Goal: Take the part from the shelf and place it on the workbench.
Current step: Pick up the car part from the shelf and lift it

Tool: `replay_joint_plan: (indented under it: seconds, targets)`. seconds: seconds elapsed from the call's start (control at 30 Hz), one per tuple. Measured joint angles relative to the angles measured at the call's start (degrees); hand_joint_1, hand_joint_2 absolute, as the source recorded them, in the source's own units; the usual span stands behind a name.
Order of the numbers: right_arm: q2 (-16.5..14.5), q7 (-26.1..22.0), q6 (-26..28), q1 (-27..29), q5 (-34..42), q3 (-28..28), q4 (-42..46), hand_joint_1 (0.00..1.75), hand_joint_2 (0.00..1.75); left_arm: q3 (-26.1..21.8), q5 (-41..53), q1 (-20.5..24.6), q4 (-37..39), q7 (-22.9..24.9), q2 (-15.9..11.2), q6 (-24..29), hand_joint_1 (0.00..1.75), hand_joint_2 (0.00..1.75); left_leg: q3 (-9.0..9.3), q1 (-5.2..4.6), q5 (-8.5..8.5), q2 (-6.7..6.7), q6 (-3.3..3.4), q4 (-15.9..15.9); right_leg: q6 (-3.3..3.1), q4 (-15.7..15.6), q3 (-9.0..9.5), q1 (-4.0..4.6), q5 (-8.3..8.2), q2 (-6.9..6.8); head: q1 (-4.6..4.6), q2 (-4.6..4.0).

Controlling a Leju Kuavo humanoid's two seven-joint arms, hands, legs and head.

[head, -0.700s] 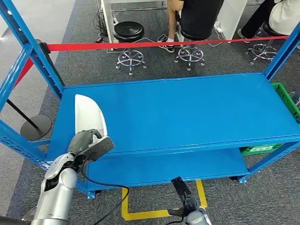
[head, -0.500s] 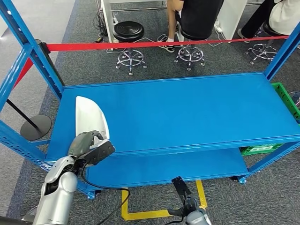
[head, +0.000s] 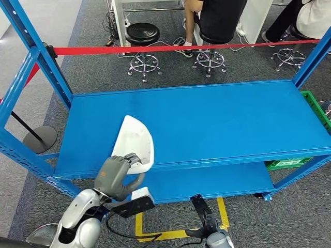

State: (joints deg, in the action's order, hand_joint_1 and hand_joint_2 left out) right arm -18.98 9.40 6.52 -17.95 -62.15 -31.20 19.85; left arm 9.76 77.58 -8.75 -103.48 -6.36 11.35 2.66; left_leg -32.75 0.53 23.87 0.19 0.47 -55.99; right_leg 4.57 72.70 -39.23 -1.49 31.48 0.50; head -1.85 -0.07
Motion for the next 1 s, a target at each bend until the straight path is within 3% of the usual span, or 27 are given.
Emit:
replay_joint_plan:
  seconds: [0.1, 0.17, 0.23, 0.3, 0.37, 0.43, 0.47, 0.5, 0.57, 0.6, 0.67, 0.7, 0.77, 0.8, 0.83, 0.9, 0.93, 0.97, 1.0]
  targets:
    - [-0.04, -0.97, -0.49, -0.13, 0.49, -0.5, 0.0, 0.0, 1.75, 5.28, -0.16, -1.22, -2.35, 0.69, -1.56, 1.58, 1.75, 1.75, -0.33, 0.12, -0.01, 0.0, -0.82, -0.53, 0.2, -10.27, 5.99, -0.17, -4.3, -0.39, 0.13, 0.0]
    - [-0.13, -1.26, -0.71, -0.28, 0.67, -0.71, 0.02, 0.0, 1.75, 7.71, -0.26, -1.75, -3.49, 0.92, -2.46, 2.21, 1.75, 1.75, -0.75, -0.16, -0.15, -0.04, -1.62, -0.99, -0.37, -13.46, 7.64, -0.19, -4.67, -0.33, 0.16, 0.0]
    - [-0.17, -1.4, -1.16, -0.32, 0.78, -0.85, 0.03, 0.0, 1.75, 9.76, -0.4, -2.11, -4.24, 0.99, -3.52, 3.2, 1.75, 1.75, -1.07, -0.23, -0.54, -0.04, -2.25, -1.13, -1.45, -13.26, 7.0, -0.15, -4.86, -0.02, 0.01, 0.0]
    - [-0.16, -1.5, -1.7, -0.33, 1.15, -1.08, 0.04, 0.0, 1.75, 12.4, -0.46, -2.43, -4.64, 1.07, -4.94, 4.59, 1.75, 1.75, -1.75, -0.04, 0.71, -0.02, -2.8, -2.11, -2.46, -13.24, 6.24, -0.12, -5.37, 0.07, -0.08, 0.0]
    - [-0.09, -1.52, -2.24, -0.4, 1.8, -1.57, 0.09, 0.0, 1.75, 15.73, -0.56, -2.46, -4.72, 1.4, -6.42, 5.65, 1.75, 1.75, -3.71, 0.03, 5.06, -0.03, -3.18, -7.0, -3.26, -13.34, 5.29, -0.08, -6.18, 0.18, -0.25, 0.0]
    - [0.09, -1.42, -2.65, -0.4, 2.37, -2.22, 0.13, 0.0, 1.75, 18.96, -1.06, -1.95, -4.59, 1.94, -7.94, 6.29, 1.75, 1.75, -6.2, 0.01, 9.49, -0.04, -3.23, -14.49, -3.52, -13.33, 4.06, 0.09, -7.05, 0.44, -0.37, 0.0]
    - [0.22, -1.35, -2.77, -0.38, 2.57, -2.56, 0.13, 0.0, 1.75, 20.28, -1.4, -1.56, -4.47, 2.18, -8.67, 6.53, 1.75, 1.75, -6.67, 0.01, 10.26, -0.04, -3.13, -16.84, -3.51, -13.31, 3.42, 0.19, -7.52, 0.68, -0.37, 0.0]
    - [0.34, -1.31, -2.84, -0.35, 2.72, -2.87, 0.13, 0.0, 1.75, 21.34, -1.67, -1.14, -4.35, 2.34, -9.3, 6.69, 1.75, 1.75, -6.18, 0.01, 9.8, -0.07, -2.95, -17.23, -3.45, -13.3, 2.81, 0.26, -7.99, 1.02, -0.37, 0.0]
    - [0.54, -1.28, -2.9, -0.38, 2.83, -3.38, 0.13, 0.0, 1.75, 22.81, -1.9, -0.4, -4.2, 2.45, -10.15, 6.9, 1.75, 1.75, -2.19, 0.01, 6.75, -0.72, -2.43, -12.14, -3.2, -13.29, 1.75, 0.32, -8.99, 2.03, -0.37, 0.0]
    - [0.58, -1.28, -2.92, -0.43, 2.83, -3.55, 0.14, 0.0, 1.75, 23.38, -1.92, -0.06, -4.17, 2.45, -10.49, 6.95, 1.75, 1.75, 0.46, 0.04, 5.78, -1.86, -2.11, -8.19, -2.98, -13.29, 1.26, 0.37, -9.49, 2.58, -0.38, 0.0]
    - [0.62, -1.31, -2.96, -0.59, 2.84, -3.73, 0.15, 0.0, 1.75, 24.31, -2.1, 0.46, -4.13, 2.44, -11.07, 7.01, 1.75, 1.75, 3.9, 0.12, 5.43, -3.86, -1.73, -2.42, -2.35, -13.42, 0.51, 0.39, -10.63, 3.72, -0.36, 0.0]
    - [0.65, -1.32, -2.96, -0.63, 2.87, -3.85, 0.15, 0.0, 1.75, 24.71, -2.3, 0.68, -4.09, 2.4, -11.33, 7.01, 1.75, 1.75, 4.36, 0.07, 5.64, -4.27, -1.59, -1.3, -1.9, -13.67, 0.28, 0.36, -11.27, 4.24, -0.34, 0.0]
    - [0.8, -1.37, -2.94, -0.53, 2.94, -4.23, 0.15, 0.0, 1.75, 25.46, -2.91, 1.14, -3.94, 2.3, -11.75, 6.97, 1.75, 1.75, 4.01, 0.03, 4.95, -3.27, -1.12, -0.91, -1.02, -14.34, 0.1, 0.2, -12.25, 4.93, -0.34, 0.0]
    - [0.9, -1.38, -2.93, -0.45, 2.97, -4.47, 0.15, 0.0, 1.75, 25.84, -3.27, 1.42, -3.82, 2.27, -11.86, 6.96, 1.75, 1.75, 3.73, 0.05, 4.41, -2.68, -0.71, -0.79, -0.73, -14.07, -0.2, 0.19, -11.65, 4.3, -0.23, 0.0]
    - [0.99, -1.39, -2.92, -0.42, 2.97, -4.67, 0.15, 0.0, 1.75, 26.19, -3.65, 1.7, -3.7, 2.26, -11.93, 6.95, 1.75, 1.75, 3.33, 0.08, 3.84, -2.01, -0.27, -0.65, -0.51, -12.69, -0.78, 0.22, -9.95, 3.25, -0.08, 0.0]
    - [1.1, -1.4, -2.95, -0.52, 2.94, -4.95, 0.15, 0.0, 1.75, 26.73, -4.25, 2.13, -3.44, 2.26, -12.01, 6.94, 1.75, 1.75, 2.16, -0.06, 2.77, -0.67, 0.31, -0.59, -0.2, -6.26, -2.76, 0.31, -4.29, 0.78, 0.23, 0.0]
    - [1.13, -1.42, -2.97, -0.57, 2.93, -5.03, 0.15, 0.0, 1.75, 26.93, -4.45, 2.29, -3.31, 2.26, -12.08, 6.93, 1.75, 1.75, 1.49, -0.16, 2.26, 0.06, 0.43, -0.61, -0.03, -2.31, -3.64, 0.31, -2.02, 0.25, 0.31, 0.0]
    - [1.16, -1.42, -3.0, -0.58, 2.91, -5.08, 0.15, 0.0, 1.75, 27.12, -4.62, 2.44, -3.16, 2.29, -12.15, 6.91, 1.75, 1.75, 0.78, -0.25, 1.71, 0.79, 0.47, -0.65, 0.1, 0.79, -4.03, 0.31, -1.08, 0.05, 0.3, 0.0]
    - [1.21, -1.42, -3.02, -0.57, 2.9, -5.13, 0.15, 0.0, 1.75, 27.31, -4.83, 2.6, -2.99, 2.32, -12.2, 6.86, 1.75, 1.75, 0.07, -0.3, 1.18, 1.49, 0.44, -0.69, 0.17, 2.32, -3.66, 0.32, -1.49, -0.05, 0.32, 0.0]
